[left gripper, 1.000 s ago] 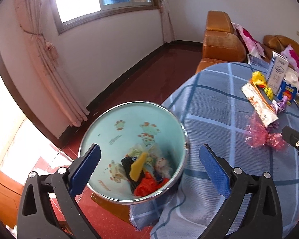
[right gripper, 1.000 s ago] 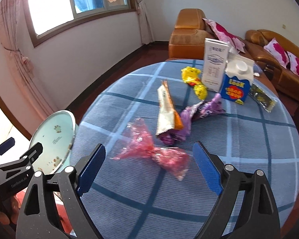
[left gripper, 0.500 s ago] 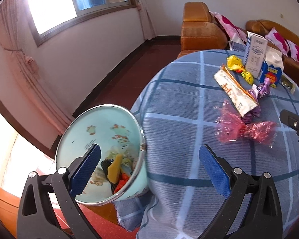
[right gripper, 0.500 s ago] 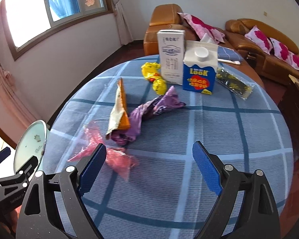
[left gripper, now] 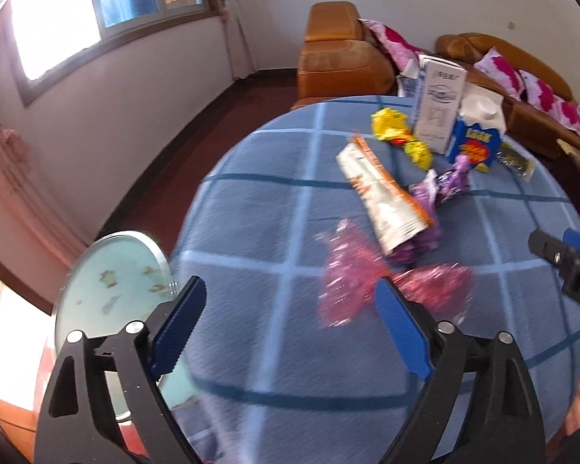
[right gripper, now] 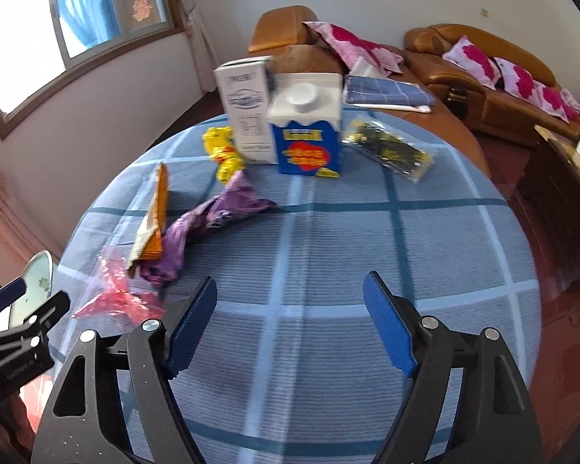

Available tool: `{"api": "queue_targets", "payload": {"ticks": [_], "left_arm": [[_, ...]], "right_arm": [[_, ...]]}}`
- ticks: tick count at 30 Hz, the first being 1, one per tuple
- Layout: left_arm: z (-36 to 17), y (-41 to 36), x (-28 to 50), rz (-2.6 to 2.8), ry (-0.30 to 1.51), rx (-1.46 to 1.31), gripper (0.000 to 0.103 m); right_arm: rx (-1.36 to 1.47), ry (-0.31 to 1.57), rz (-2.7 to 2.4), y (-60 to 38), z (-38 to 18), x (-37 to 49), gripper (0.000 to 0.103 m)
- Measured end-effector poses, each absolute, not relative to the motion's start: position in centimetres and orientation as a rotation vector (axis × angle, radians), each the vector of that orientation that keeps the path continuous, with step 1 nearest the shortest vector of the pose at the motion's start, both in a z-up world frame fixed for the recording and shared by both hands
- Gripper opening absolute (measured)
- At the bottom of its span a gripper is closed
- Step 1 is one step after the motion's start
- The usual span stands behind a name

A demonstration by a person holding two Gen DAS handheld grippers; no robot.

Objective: Collect trash
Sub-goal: 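Grasp the pink cellophane wrapper with the left gripper while the right gripper grasps the purple wrapper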

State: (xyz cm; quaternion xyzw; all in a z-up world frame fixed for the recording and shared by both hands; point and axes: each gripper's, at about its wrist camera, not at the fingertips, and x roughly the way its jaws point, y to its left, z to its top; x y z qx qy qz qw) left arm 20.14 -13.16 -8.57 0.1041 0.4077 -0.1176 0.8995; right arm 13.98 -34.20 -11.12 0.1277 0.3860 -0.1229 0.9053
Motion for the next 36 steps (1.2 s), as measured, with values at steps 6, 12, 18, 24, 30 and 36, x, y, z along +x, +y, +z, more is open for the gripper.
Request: {"api": "queue_targets", "payload": {"ticks": [6, 12, 18, 24, 30, 36], "left_arm": [[-11.1, -16.2, 21.9, -0.311, 0.92, 0.187, 0.066], [-12.0, -17.4, 22.4, -0.335, 0.918, 0.174, 0.05], [-12.1, -17.8, 22.0, -0.409, 0.903, 0.18, 0.016], [-10.9, -16.0, 21.1, -0.443, 0.885, 0.14, 0.004], [-7.8, -12.5, 20.0, -0.376, 0.819, 0.141, 0.004], [-5.2, -8.2, 20.9, -0.208, 0.739, 0.136, 0.004]], "right_arm": [[0.292, 0.801, -0.267, -35.5, -11.4, 13.2, 0.078], [0.296, 0.808, -0.256, -35.5, -11.8, 13.3, 0.078], [0.292, 0.815, -0.245, -35.0, -12.0, 13.9, 0.078], [0.292, 0.808, -0.238, -34.6, -11.7, 14.4, 0.076], [0.313, 0.794, -0.208, -33.9, -11.0, 16.3, 0.072], [0.344, 0.812, -0.18, -32.4, -11.3, 20.5, 0.072]]}}
